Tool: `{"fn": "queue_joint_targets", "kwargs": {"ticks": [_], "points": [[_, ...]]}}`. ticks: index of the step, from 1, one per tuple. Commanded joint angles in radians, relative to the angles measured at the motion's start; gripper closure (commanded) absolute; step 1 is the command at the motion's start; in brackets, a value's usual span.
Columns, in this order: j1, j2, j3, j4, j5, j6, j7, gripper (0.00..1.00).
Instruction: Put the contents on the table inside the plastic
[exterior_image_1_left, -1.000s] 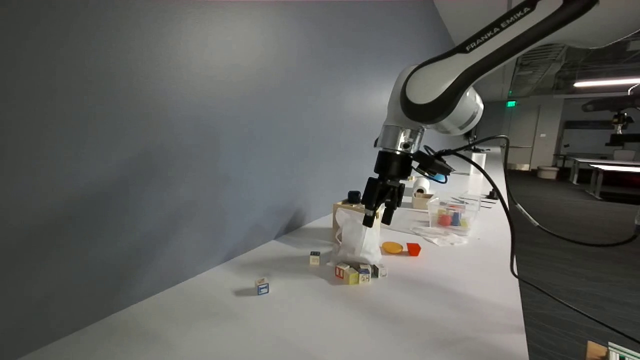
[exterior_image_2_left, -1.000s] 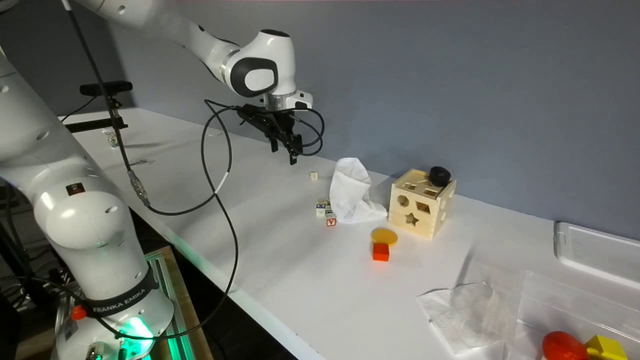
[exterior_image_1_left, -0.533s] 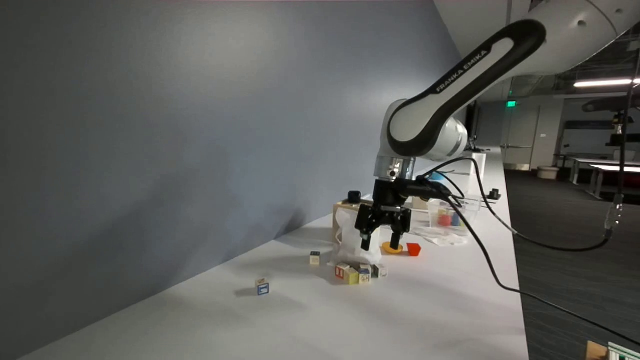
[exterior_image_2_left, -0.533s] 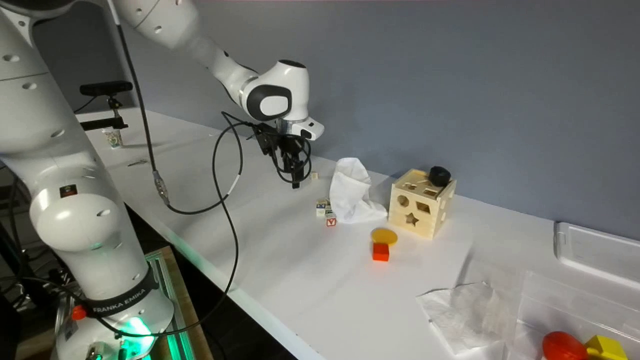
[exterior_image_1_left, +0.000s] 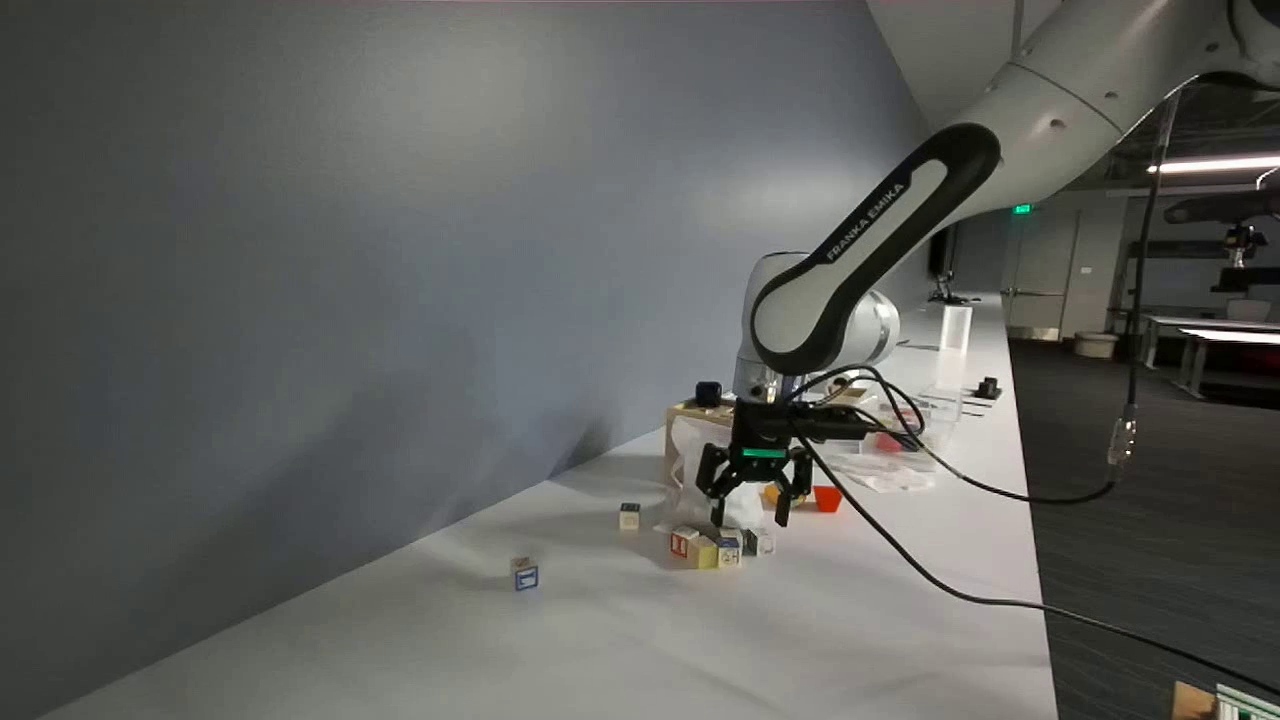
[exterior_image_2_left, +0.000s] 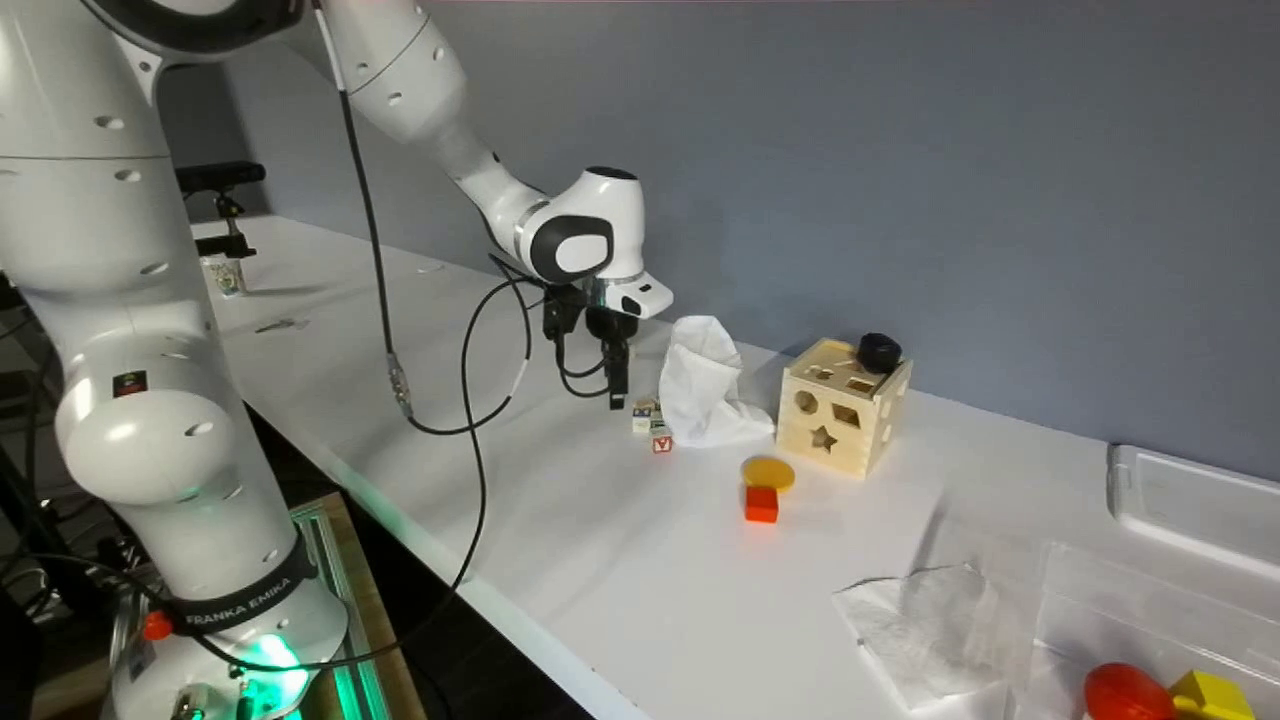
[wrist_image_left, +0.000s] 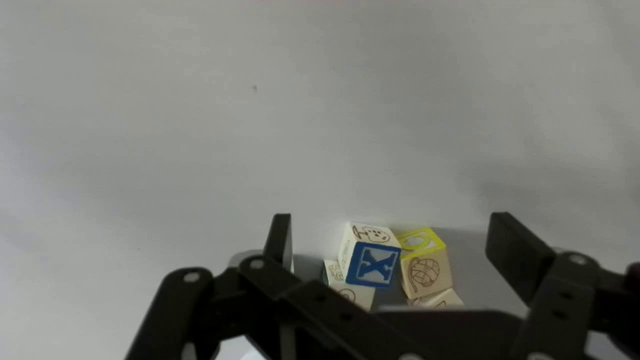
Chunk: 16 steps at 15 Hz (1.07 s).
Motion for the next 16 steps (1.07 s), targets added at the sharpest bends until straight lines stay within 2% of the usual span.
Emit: {"fn": "queue_joint_targets", "kwargs": {"ticks": [1,4,10,16], "points": [[-0.002,0.007,0.001,0.008,-0.002,-0.001,0.004,0.0],[-0.001,0.012,0.001,0.016,-0.002,-0.001,0.006,0.0],[0.012,0.106,-0.005,0.053,-0.016,0.15,0.039,0.0],[0.036,0.191,-0.017,0.089,-0.009,0.247,0.055,0.0]]}}
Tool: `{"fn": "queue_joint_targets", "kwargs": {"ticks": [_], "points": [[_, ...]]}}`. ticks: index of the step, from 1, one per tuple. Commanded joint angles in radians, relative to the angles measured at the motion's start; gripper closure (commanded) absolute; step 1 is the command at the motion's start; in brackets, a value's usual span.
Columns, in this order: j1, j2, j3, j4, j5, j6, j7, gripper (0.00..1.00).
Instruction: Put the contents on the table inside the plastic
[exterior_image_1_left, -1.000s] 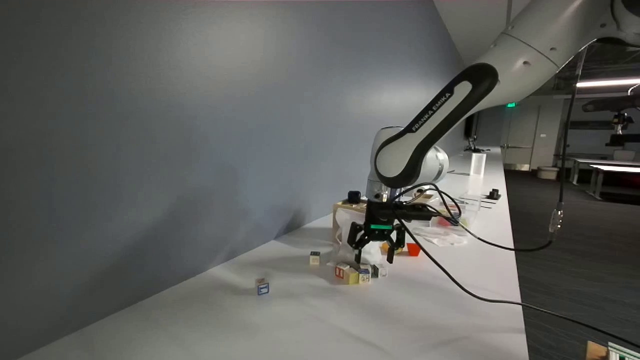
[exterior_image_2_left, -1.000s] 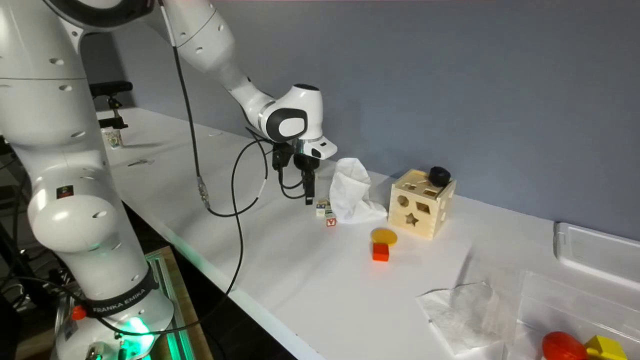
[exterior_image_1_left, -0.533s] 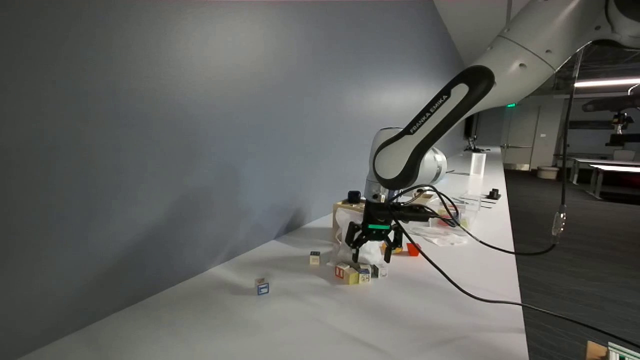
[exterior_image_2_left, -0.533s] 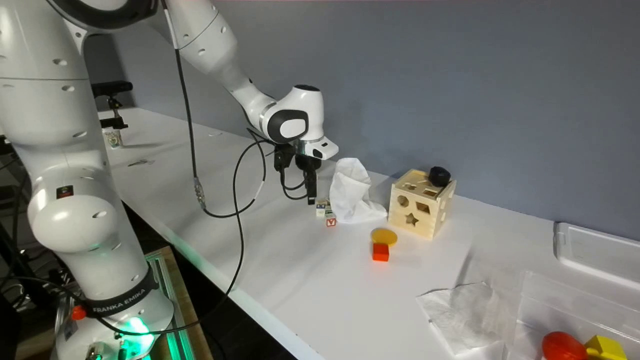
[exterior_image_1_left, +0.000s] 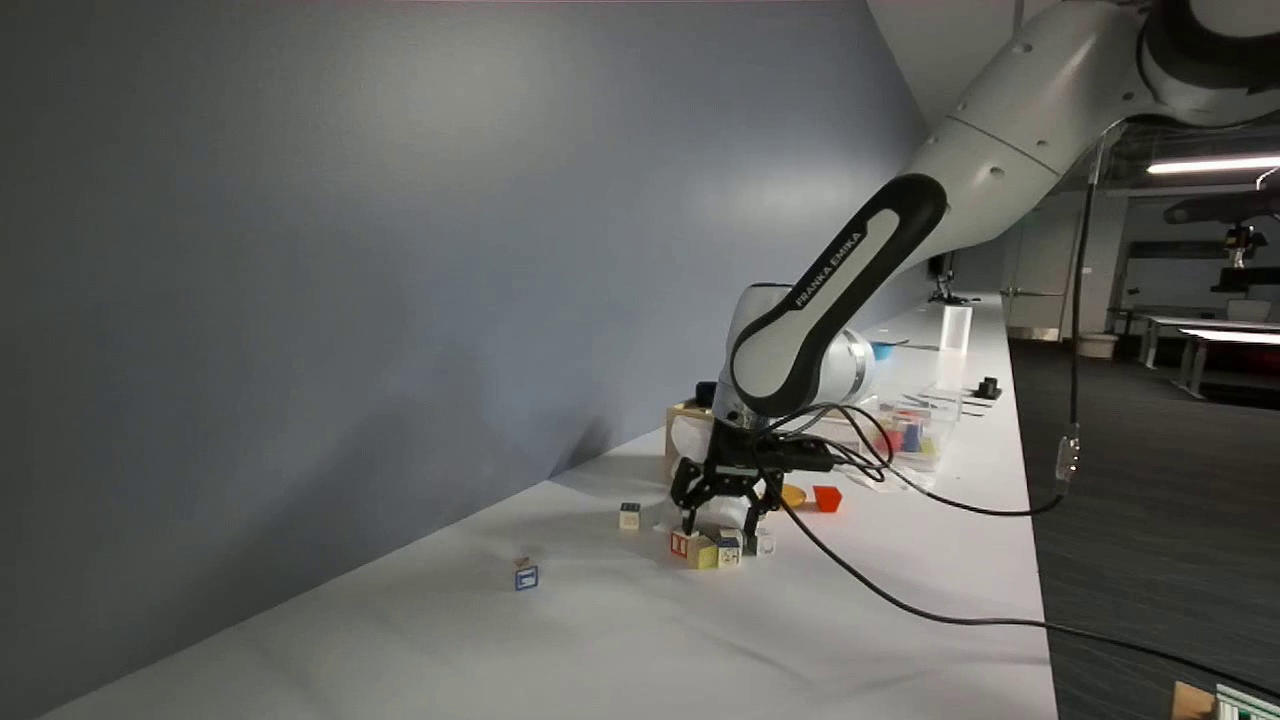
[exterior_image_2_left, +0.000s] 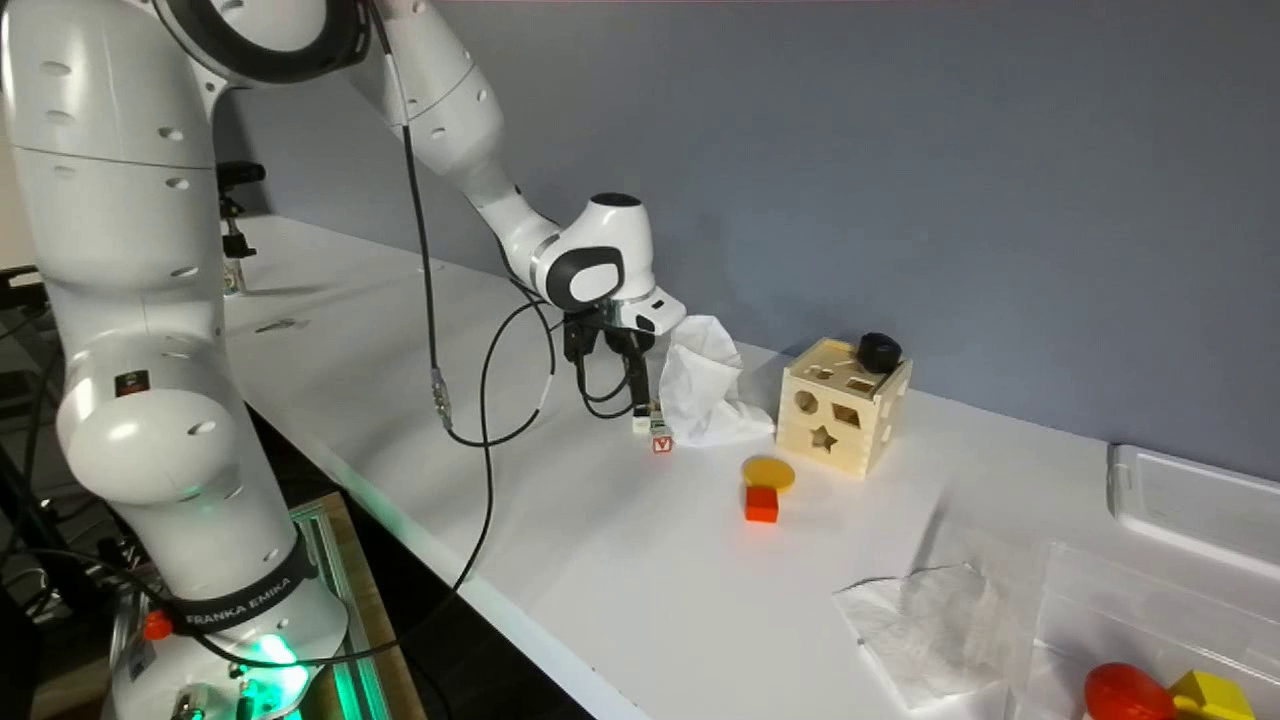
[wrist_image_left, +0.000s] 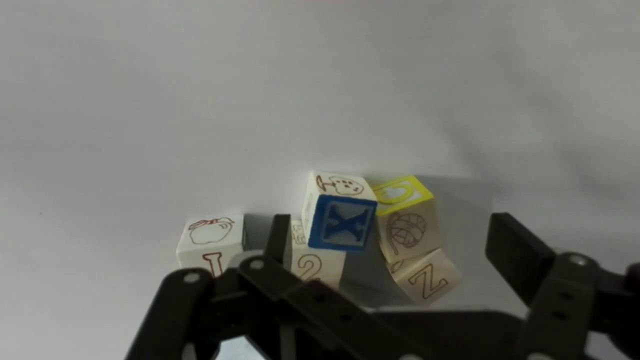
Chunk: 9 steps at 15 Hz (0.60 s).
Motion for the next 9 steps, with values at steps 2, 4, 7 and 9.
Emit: {"fn": "queue_joint_targets", "kwargs": {"ticks": [2,4,7,9], "points": [[0.033,0.074,-0.02,0.054,-0.005,0.046,0.038,0.0],[0.046,0.095,-0.027,0.068,-0.009,0.048,0.048,0.0],[0.057,0.116,-0.037,0.085,-0.005,0.038,0.059,0.01],[0.068,0.121,-0.046,0.092,-0.006,0.025,0.076,0.0]]}}
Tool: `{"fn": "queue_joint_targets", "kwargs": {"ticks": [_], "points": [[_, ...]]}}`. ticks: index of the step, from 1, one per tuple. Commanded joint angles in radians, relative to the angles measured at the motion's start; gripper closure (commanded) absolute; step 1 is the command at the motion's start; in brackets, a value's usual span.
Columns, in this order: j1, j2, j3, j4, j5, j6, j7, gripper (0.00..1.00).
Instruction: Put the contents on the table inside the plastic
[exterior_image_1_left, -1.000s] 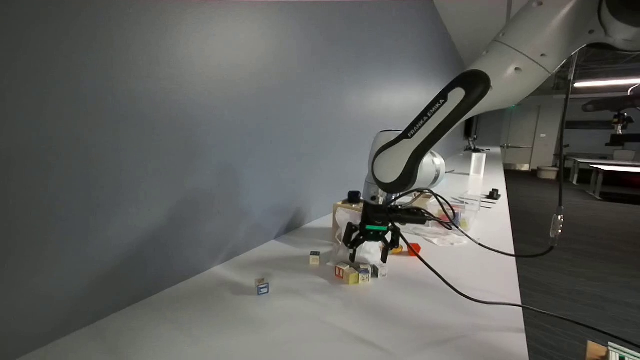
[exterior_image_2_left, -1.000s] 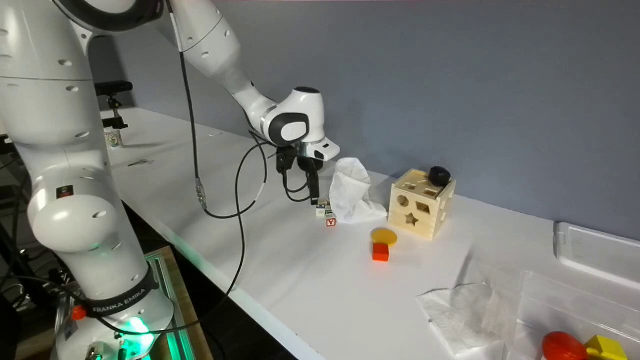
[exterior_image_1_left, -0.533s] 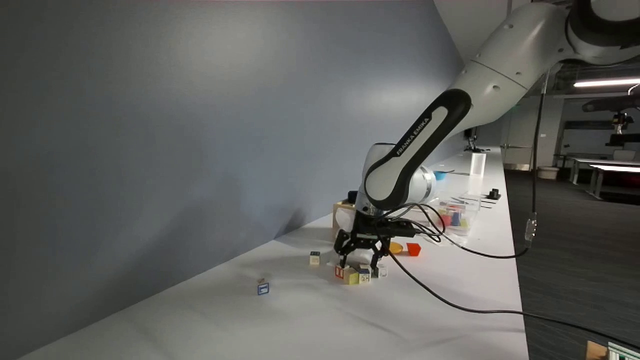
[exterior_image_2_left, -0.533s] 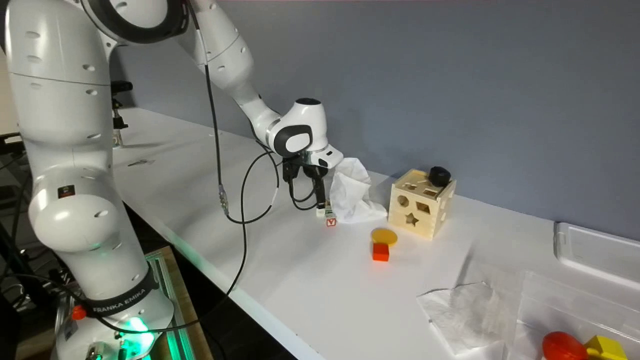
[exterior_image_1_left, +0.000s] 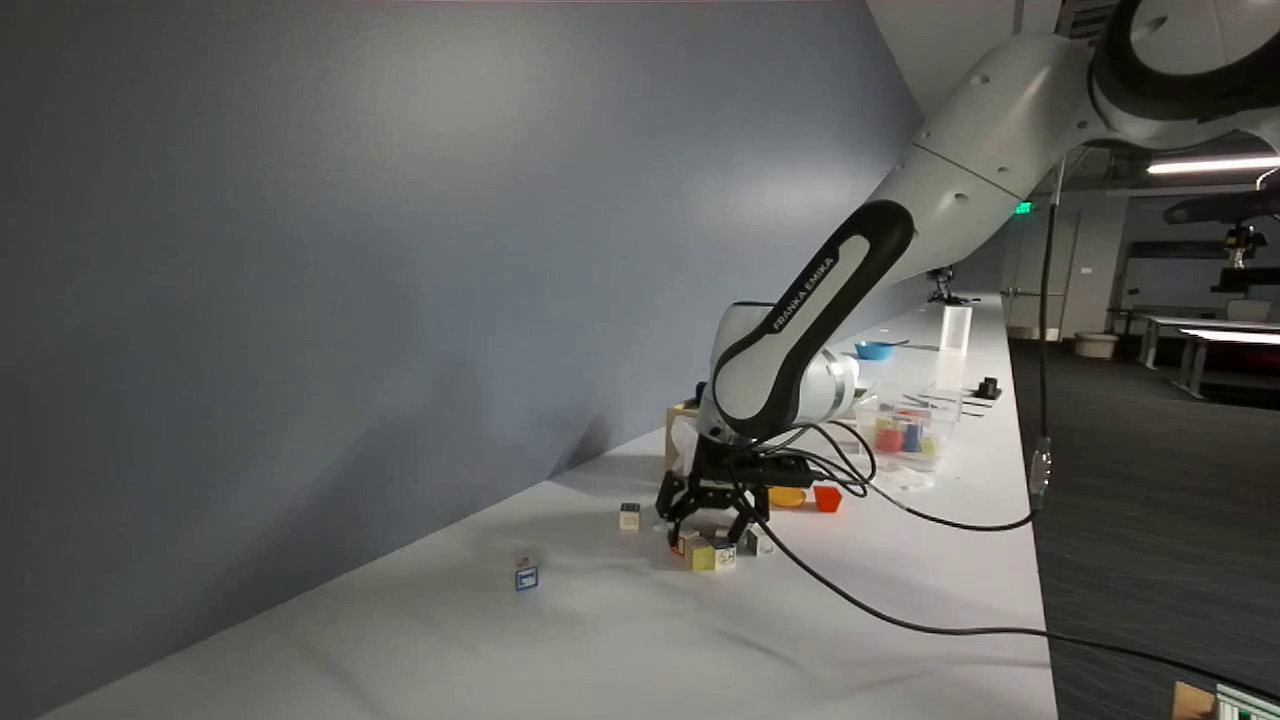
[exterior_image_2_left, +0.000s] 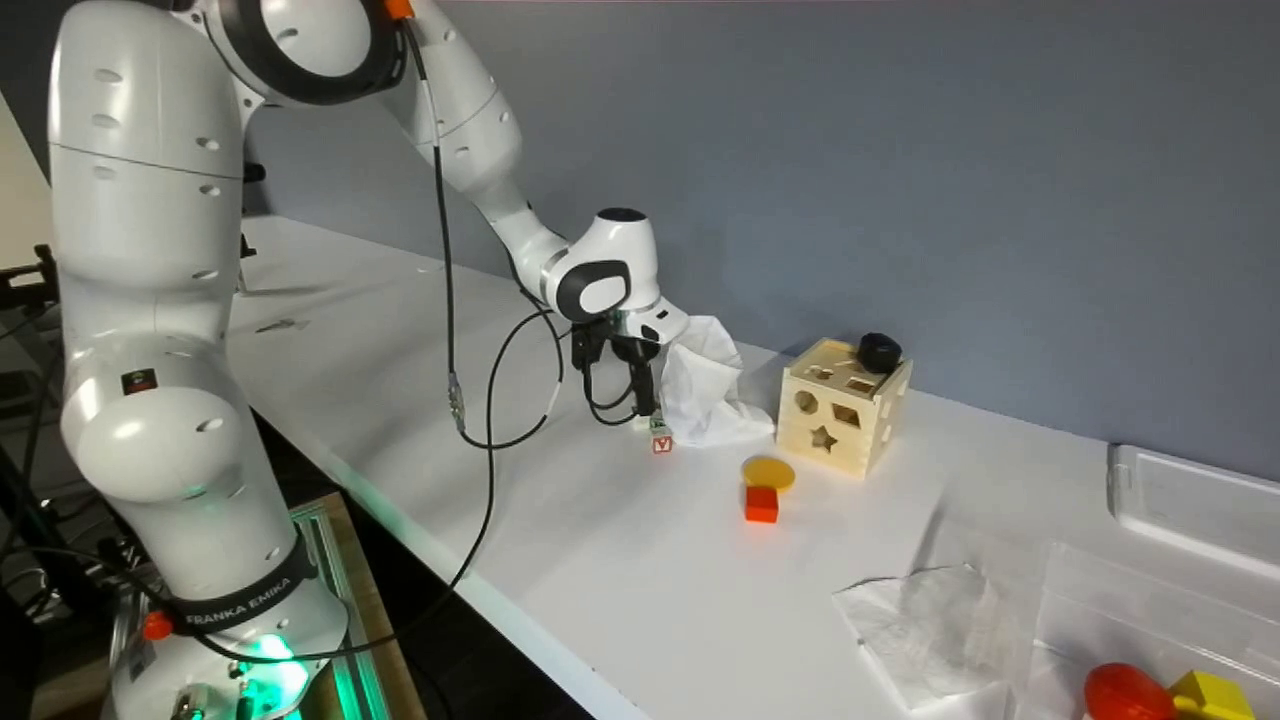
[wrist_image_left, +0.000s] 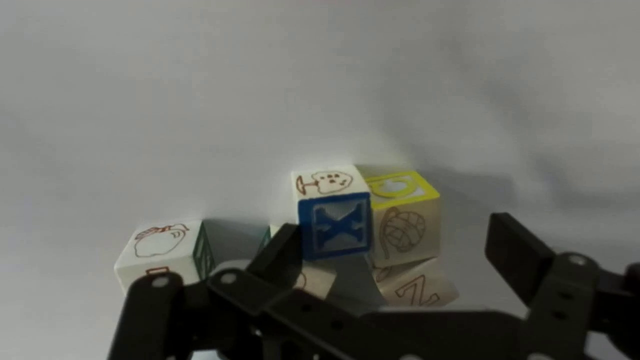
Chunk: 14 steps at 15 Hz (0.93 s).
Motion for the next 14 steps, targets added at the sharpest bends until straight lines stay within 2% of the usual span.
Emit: {"fn": "queue_joint_targets", "kwargs": {"ticks": [1,9,14], "points": [[0.029,0.031,-0.022,0.032,-0.001,-0.014,0.041,0.01],[0.064,-0.035,-0.052,0.013,-0.037,-0.074,0.106,0.0],[0.057,-0.065,-0.048,0.015,-0.054,-0.136,0.148,0.0]]}}
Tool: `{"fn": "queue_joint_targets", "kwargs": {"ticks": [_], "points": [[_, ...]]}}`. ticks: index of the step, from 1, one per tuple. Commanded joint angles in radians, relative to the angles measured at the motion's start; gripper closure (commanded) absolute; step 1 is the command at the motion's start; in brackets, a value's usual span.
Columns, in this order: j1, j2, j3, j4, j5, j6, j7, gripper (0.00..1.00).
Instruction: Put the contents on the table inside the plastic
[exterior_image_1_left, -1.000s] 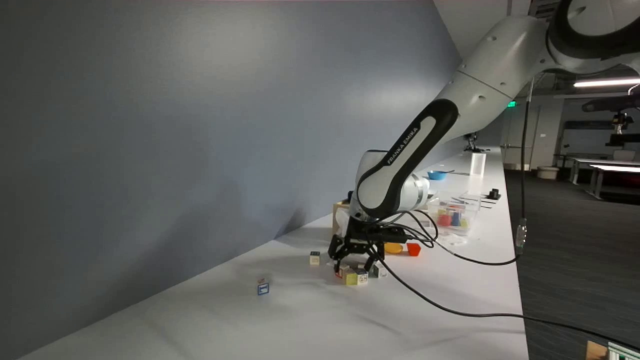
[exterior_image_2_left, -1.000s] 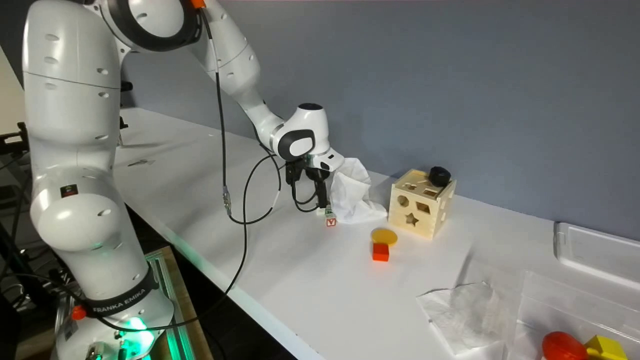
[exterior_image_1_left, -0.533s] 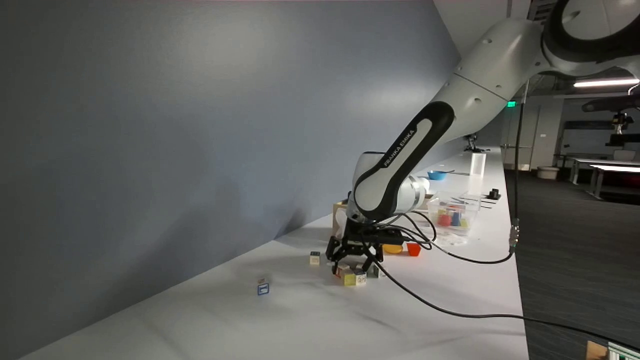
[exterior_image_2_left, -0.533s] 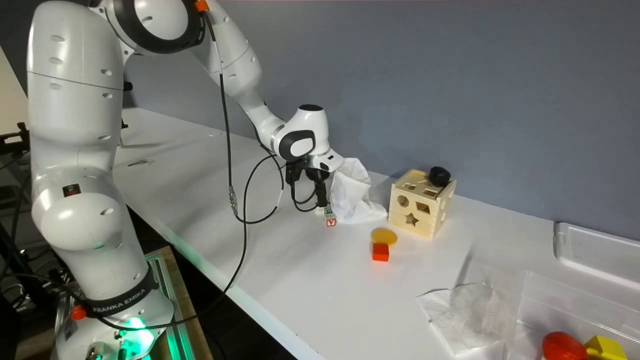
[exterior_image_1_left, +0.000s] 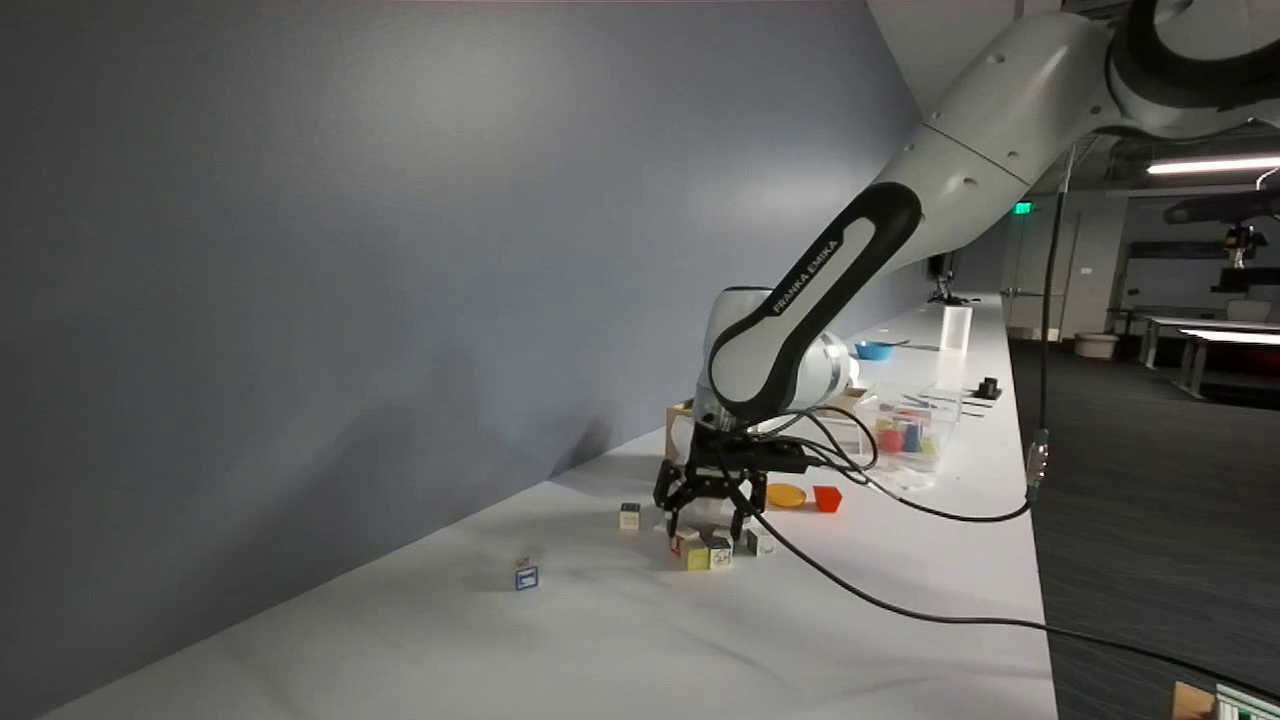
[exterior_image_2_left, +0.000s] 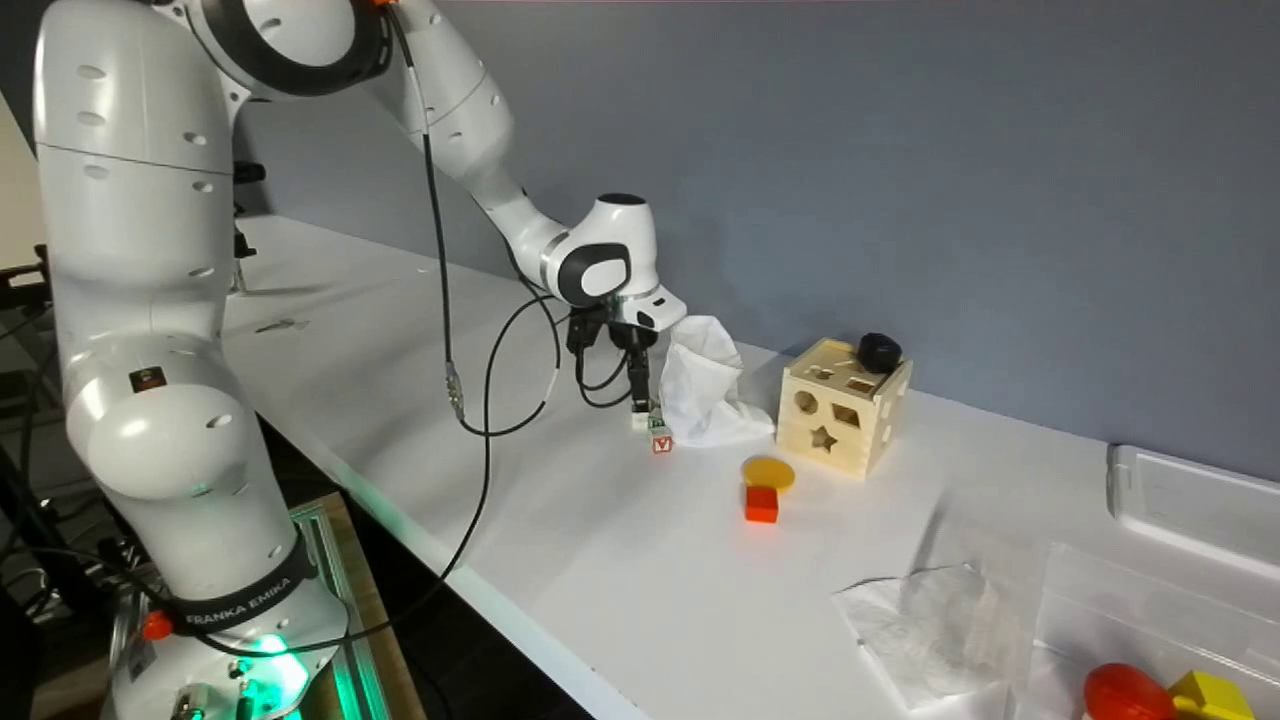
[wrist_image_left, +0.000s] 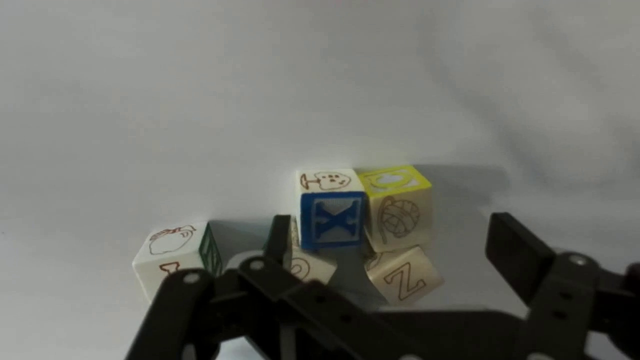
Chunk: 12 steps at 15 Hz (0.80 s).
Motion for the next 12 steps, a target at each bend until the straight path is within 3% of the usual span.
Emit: {"fn": "queue_joint_targets", "kwargs": {"ticks": [1,7,12], "points": [[0.006,-0.032,-0.004,-0.003,-0.029,-0.058,0.053,0.0],[0.001,-0.01,-0.004,0.016,-0.054,-0.093,0.07,0.0],[-0.005,0.026,-0.004,0.025,-0.058,-0.053,0.067,0.0]]}}
